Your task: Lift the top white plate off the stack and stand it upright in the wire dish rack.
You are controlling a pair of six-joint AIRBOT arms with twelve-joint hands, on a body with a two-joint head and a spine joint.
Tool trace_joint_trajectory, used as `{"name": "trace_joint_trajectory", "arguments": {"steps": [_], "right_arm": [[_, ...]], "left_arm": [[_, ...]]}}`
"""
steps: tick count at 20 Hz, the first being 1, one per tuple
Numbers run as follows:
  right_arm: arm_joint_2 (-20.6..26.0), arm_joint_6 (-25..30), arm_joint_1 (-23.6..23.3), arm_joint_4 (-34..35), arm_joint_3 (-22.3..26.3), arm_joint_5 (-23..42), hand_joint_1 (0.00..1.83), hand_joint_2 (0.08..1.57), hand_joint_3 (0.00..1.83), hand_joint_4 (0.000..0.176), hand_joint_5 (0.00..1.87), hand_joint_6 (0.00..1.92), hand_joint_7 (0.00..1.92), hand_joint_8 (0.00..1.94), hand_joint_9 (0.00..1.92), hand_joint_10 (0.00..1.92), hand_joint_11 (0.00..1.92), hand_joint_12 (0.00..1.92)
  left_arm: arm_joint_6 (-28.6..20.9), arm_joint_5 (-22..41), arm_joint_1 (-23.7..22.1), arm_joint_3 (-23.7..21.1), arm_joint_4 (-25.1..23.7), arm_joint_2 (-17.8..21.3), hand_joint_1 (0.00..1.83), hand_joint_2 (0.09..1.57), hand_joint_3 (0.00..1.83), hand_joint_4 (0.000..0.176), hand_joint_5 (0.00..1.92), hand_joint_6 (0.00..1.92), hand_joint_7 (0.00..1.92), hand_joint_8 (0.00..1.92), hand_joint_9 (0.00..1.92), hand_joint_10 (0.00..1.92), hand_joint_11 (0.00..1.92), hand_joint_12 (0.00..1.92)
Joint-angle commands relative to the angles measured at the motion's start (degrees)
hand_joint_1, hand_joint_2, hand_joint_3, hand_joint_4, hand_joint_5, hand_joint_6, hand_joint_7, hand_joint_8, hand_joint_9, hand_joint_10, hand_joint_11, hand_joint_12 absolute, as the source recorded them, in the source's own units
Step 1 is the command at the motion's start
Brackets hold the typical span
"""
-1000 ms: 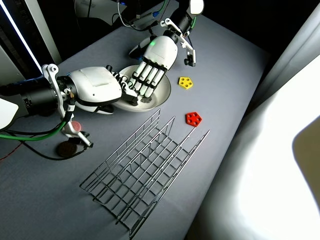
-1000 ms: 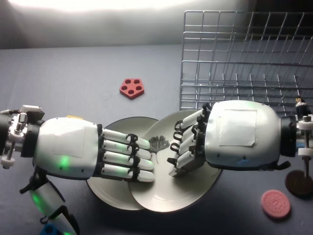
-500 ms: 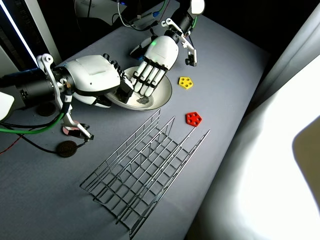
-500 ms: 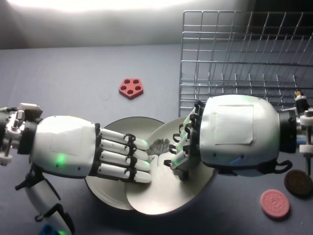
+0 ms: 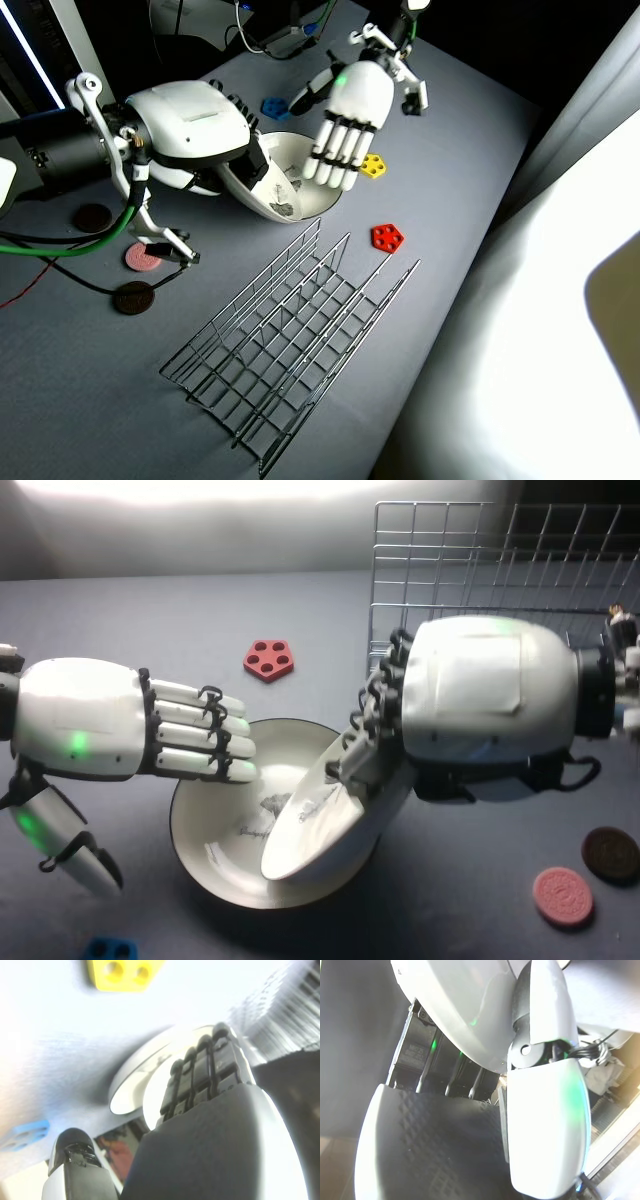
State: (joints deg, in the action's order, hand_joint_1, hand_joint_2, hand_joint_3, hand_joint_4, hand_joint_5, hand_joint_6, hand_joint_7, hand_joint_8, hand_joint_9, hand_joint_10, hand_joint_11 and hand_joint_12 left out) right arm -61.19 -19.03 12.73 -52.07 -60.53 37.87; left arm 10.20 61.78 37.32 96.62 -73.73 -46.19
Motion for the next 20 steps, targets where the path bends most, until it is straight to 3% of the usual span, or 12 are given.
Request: {"name": "trace_joint_trajectory", "arguments": {"steps": [1, 3, 5, 8, 11, 16, 20], "right_arm": [[0.7, -0.1, -1.3, 4.8, -0.1, 5.9, 1.5, 1.04, 0.0, 0.0, 0.98, 0.97, 1.15, 0.47, 1.15, 0.6, 1.03, 1.26], [0.7, 0.0, -2.3, 7.6, -0.4, 7.2, 1.5, 1.05, 0.0, 0.0, 0.94, 1.03, 1.05, 0.65, 1.14, 0.64, 1.01, 1.29], [0.7, 0.0, -3.1, 9.5, -0.4, 8.4, 1.49, 1.1, 0.0, 0.0, 0.88, 1.13, 0.93, 0.82, 1.01, 0.87, 0.92, 1.43], [0.6, 0.0, -4.3, 12.5, -0.2, 8.6, 1.49, 1.09, 0.0, 0.0, 0.92, 1.1, 1.0, 0.7, 1.01, 0.86, 0.93, 1.4], [0.5, 0.0, -4.8, 16.4, 0.0, 8.7, 1.5, 1.06, 0.0, 0.0, 0.96, 1.01, 1.09, 0.55, 1.11, 0.7, 0.97, 1.35], [0.2, 0.1, -6.2, 23.2, 0.1, 9.4, 1.5, 1.04, 0.0, 0.0, 1.0, 0.93, 1.18, 0.38, 1.17, 0.61, 0.99, 1.32], [0.0, 0.2, -7.6, 28.5, 0.8, 9.5, 1.5, 1.03, 0.0, 0.0, 0.99, 0.88, 1.18, 0.43, 1.23, 0.53, 0.97, 1.35]], "left_arm": [[-0.3, 4.5, -1.3, 0.3, 4.6, 0.7, 0.13, 0.9, 0.01, 0.0, 0.0, 0.0, 0.0, 0.0, 0.0, 0.0, 0.01, 0.0], [-0.3, 5.2, -1.3, 0.8, 5.0, 1.5, 0.14, 0.9, 0.0, 0.0, 0.0, 0.0, 0.0, 0.0, 0.0, 0.0, 0.0, 0.0], [-0.3, 5.5, -1.3, 1.5, 5.0, 2.0, 0.13, 0.89, 0.0, 0.0, 0.0, 0.0, 0.0, 0.0, 0.0, 0.0, 0.01, 0.01], [-0.2, 6.2, -1.3, 3.2, 5.0, 2.5, 0.12, 0.89, 0.0, 0.0, 0.0, 0.0, 0.0, 0.0, 0.0, 0.0, 0.03, 0.01], [-0.1, 7.0, -1.2, 4.4, 4.9, 3.4, 0.13, 0.88, 0.0, 0.0, 0.0, 0.0, 0.0, 0.0, 0.0, 0.0, 0.01, 0.01], [-0.1, 8.1, -1.2, 6.6, 4.4, 4.4, 0.14, 0.89, 0.0, 0.0, 0.0, 0.0, 0.0, 0.0, 0.0, 0.0, 0.0, 0.0], [-0.1, 8.6, -1.2, 8.6, 4.3, 5.0, 0.12, 0.89, 0.0, 0.0, 0.0, 0.0, 0.0, 0.0, 0.0, 0.0, 0.01, 0.01]]}}
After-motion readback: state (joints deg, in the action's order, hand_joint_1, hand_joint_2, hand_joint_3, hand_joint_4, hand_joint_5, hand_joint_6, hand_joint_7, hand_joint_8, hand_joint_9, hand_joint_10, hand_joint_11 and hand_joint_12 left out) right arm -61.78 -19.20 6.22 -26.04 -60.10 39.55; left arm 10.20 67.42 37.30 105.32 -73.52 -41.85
